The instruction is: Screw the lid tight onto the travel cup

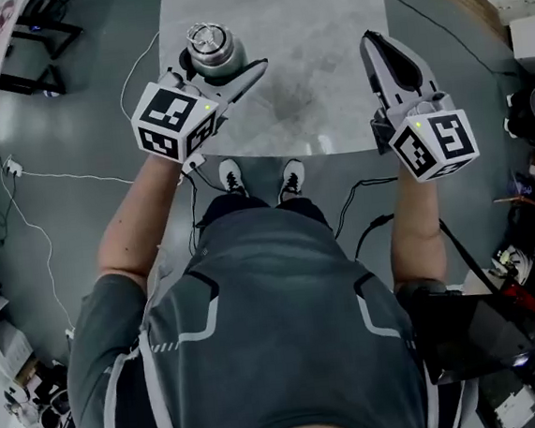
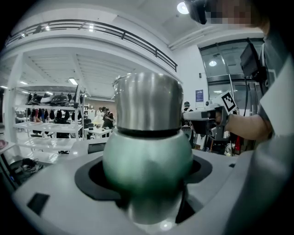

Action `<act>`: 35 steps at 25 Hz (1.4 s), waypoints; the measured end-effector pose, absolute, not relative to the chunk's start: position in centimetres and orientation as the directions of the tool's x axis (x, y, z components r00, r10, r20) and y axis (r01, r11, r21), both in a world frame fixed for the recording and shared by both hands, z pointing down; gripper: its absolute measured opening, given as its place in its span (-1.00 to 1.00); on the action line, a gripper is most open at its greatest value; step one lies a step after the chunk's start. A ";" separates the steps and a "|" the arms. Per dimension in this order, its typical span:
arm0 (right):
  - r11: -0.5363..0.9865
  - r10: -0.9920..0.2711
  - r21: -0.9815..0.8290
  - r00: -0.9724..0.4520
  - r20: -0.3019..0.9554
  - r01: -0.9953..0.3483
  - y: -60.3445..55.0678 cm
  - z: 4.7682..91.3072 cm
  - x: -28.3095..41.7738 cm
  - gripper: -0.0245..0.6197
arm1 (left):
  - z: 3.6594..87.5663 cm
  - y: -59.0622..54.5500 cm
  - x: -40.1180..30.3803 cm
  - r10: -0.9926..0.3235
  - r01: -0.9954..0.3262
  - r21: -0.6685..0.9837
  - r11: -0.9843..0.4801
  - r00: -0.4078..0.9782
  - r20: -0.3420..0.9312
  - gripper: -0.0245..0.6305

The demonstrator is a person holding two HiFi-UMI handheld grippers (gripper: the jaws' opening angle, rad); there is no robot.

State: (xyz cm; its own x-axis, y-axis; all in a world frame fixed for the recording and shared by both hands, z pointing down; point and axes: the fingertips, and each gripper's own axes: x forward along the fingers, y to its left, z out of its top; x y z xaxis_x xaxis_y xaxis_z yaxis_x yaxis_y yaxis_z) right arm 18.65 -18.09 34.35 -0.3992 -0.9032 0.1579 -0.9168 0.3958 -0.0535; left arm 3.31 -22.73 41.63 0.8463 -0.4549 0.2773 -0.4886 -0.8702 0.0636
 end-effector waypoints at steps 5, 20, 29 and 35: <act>0.350 -0.912 -0.077 -0.359 0.198 -0.933 -18.8 38.8 19.4 -0.79 | 45.5 -24.5 3.9 -0.477 -0.517 0.085 -0.852 0.832 0.285 0.30; 0.288 -0.893 -0.148 -0.321 0.315 -0.946 -20.5 50.0 20.8 -0.79 | 61.0 -28.9 7.0 -0.441 -0.516 0.103 -0.850 0.805 0.396 0.30; 0.271 -0.881 -0.163 -0.313 0.354 -0.949 -21.3 54.5 21.0 -0.79 | 67.2 -30.9 7.9 -0.433 -0.519 0.080 -0.851 0.779 0.453 0.30; 0.243 -0.870 -0.193 -0.302 0.390 -0.951 -20.0 57.3 21.9 -0.79 | 68.8 -31.7 8.7 -0.430 -0.517 0.076 -0.853 0.778 0.459 0.30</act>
